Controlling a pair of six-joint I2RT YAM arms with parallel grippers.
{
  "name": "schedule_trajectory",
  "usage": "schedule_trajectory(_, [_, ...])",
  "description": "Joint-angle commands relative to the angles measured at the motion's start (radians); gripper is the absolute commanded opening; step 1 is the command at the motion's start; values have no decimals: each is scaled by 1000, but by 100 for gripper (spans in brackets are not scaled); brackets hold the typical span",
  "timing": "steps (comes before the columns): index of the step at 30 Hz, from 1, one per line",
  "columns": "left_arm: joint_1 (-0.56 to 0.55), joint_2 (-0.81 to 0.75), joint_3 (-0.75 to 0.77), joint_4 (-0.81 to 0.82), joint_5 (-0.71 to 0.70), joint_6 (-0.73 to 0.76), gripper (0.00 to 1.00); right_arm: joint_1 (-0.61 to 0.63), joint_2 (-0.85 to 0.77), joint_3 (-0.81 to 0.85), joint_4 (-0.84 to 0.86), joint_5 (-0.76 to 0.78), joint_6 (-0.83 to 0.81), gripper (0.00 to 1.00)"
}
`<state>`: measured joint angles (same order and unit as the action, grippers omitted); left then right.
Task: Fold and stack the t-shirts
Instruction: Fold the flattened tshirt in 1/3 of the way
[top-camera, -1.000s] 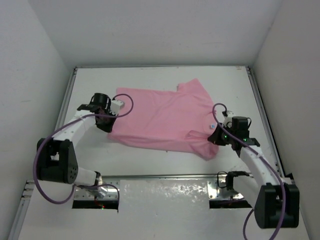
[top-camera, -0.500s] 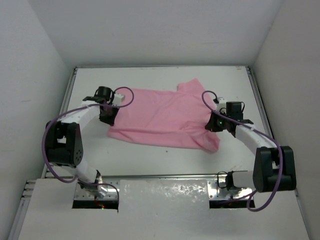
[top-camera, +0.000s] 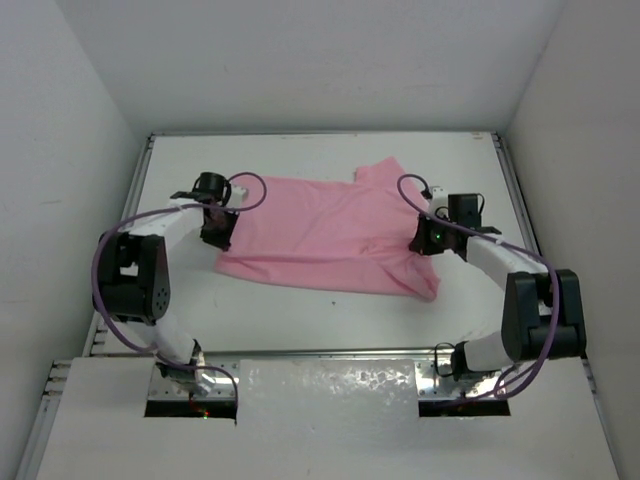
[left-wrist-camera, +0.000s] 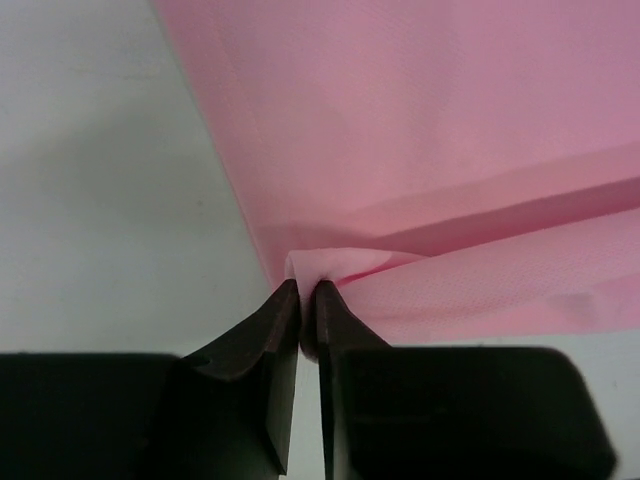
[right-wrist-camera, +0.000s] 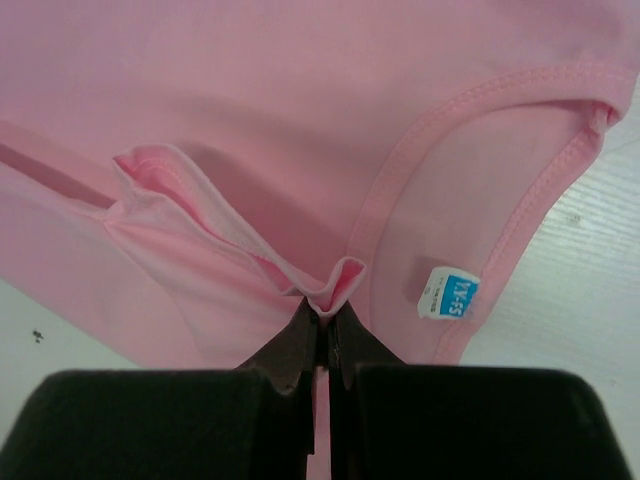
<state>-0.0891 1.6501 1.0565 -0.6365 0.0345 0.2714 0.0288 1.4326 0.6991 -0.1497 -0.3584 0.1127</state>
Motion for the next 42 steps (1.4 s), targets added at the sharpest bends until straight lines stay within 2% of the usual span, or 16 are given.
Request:
schedule_trajectory(1, [35,39,75,47,-71,-64,11,3,54,68,68,9,-10,0])
schedule_trajectory(4, [77,88,183,21,-80,-104,26,3,89,100,68,3,-7,0])
schedule_trajectory(5, [87,97,213,0,-88,-115,36,3,109,120,65,3,-8,3])
schedule_trajectory(8, [146,120,330,-31,-74,-159,51,5,135,152,53,6,-24,3])
schedule_trajectory(11, [161,99,393,-26,-32,-157,51,3,156,180,52,9,-30,5])
schedule_trajectory(14, [152,59,324,11,10,-106,51,3,187,217,42,12,-28,9])
schedule_trajectory(17, [154,68,289,-52,-13,-89,51,3,209,247,12,45,-31,18])
schedule_trajectory(19, [149,25,219,-33,7,-54,51,3,227,261,-10,64,-30,35])
schedule_trajectory(22, [127,-19,146,6,-10,-3,53,5,241,293,-36,154,-16,47])
schedule_trajectory(25, [126,0,172,-50,-18,6,54,3,242,367,-88,257,27,58])
schedule_trajectory(26, [126,26,193,-69,-19,5,54,2,241,391,-109,344,44,61])
schedule_trajectory(30, [126,62,214,-149,25,-14,56,-16,206,496,-316,455,82,70])
schedule_trajectory(31, [126,68,209,-153,47,-15,62,-21,166,481,-347,466,109,73])
schedule_trajectory(35, [112,68,175,-120,108,-27,65,-24,54,302,-482,382,186,73])
schedule_trajectory(38, [103,77,166,-107,134,-26,66,-69,-39,183,-476,296,251,69])
schedule_trajectory(42, [97,134,151,-112,159,-12,65,-84,-77,39,-441,222,268,70])
